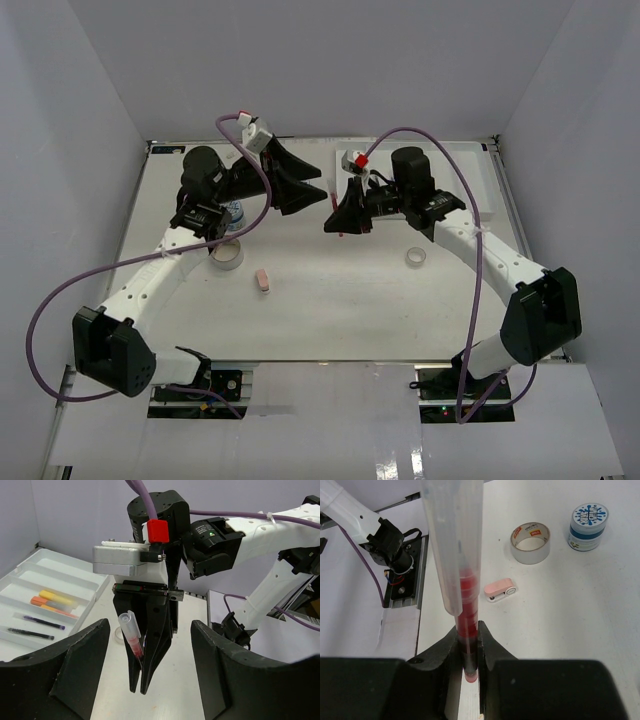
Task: Sort the stationery into containers
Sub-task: Close the pen cap on the pen.
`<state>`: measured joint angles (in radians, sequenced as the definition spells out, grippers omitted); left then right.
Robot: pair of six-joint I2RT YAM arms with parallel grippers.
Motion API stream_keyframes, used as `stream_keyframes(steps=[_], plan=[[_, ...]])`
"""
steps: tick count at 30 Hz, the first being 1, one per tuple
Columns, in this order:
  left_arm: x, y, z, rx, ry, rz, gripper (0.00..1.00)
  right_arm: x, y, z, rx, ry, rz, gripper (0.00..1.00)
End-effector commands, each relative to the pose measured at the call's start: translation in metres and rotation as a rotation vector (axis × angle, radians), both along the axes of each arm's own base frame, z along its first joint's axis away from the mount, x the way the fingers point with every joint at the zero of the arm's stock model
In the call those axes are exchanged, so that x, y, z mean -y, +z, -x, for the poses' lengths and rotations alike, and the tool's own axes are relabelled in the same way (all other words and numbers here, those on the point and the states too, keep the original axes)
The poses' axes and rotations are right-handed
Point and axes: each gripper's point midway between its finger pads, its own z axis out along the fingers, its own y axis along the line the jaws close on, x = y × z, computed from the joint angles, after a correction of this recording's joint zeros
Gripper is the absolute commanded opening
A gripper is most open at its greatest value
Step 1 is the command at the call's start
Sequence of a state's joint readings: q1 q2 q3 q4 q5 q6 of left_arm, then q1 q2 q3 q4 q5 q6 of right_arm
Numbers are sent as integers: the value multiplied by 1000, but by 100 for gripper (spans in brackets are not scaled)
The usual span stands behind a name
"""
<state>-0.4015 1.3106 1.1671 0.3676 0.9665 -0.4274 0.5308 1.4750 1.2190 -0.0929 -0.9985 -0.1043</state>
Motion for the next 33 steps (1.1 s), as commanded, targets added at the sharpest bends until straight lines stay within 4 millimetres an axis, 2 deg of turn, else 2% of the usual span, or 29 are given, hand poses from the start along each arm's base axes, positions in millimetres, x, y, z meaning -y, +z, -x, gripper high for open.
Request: stream_keyframes(steps=[1, 17, 33], plan=[[4, 6, 0, 11, -25, 2, 76, -6, 17, 1, 38, 41, -27, 8], [25, 5, -1, 10, -44, -2, 64, -13, 19, 8, 38, 84, -46, 8], [32, -1, 5, -6, -48, -17, 39, -13, 25, 14, 51, 84, -57, 8]])
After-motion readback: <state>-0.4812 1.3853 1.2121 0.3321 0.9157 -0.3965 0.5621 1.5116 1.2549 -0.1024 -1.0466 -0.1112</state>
